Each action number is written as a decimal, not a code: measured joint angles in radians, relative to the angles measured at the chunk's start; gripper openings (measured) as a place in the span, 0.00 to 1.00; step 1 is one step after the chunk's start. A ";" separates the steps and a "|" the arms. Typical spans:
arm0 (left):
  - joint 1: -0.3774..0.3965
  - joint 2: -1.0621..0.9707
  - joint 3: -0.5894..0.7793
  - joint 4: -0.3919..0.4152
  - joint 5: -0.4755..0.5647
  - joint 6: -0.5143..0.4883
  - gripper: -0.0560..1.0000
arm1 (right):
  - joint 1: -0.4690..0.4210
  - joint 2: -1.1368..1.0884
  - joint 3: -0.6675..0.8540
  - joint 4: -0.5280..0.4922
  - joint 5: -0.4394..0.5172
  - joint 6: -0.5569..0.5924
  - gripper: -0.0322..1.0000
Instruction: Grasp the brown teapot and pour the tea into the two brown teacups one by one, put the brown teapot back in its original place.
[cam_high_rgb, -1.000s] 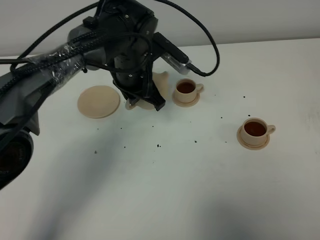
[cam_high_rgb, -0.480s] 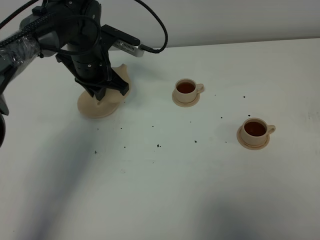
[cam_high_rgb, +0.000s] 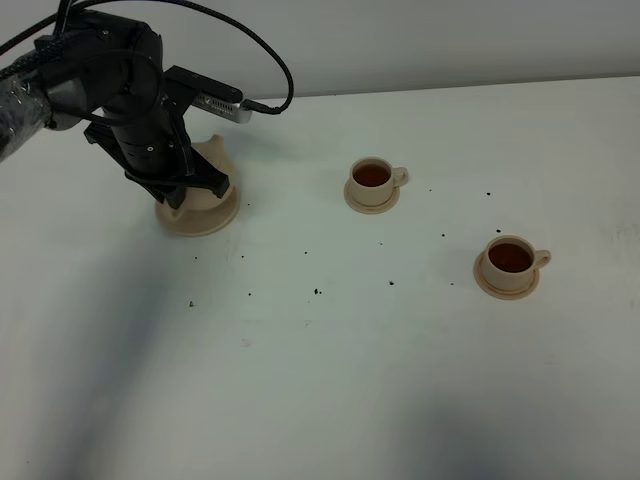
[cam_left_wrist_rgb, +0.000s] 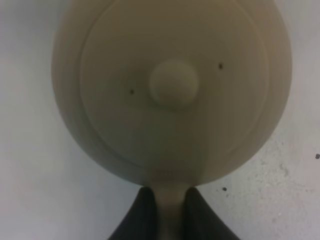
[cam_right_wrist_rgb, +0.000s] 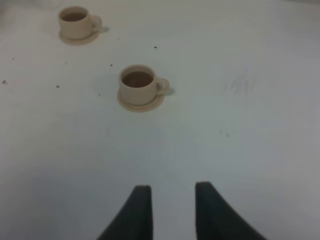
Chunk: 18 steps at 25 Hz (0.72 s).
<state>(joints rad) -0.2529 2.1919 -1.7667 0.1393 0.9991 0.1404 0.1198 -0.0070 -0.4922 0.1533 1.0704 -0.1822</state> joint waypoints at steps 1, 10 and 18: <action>0.004 0.000 0.001 -0.003 -0.001 0.000 0.19 | 0.000 0.000 0.000 0.000 0.000 0.000 0.27; 0.011 0.000 0.054 -0.004 -0.043 0.008 0.19 | 0.000 0.000 0.000 0.000 0.000 0.000 0.27; 0.011 0.000 0.069 -0.005 -0.056 0.022 0.19 | 0.000 0.000 0.000 0.000 0.000 0.000 0.27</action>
<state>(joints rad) -0.2415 2.1919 -1.6977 0.1340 0.9430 0.1625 0.1198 -0.0070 -0.4922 0.1533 1.0704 -0.1822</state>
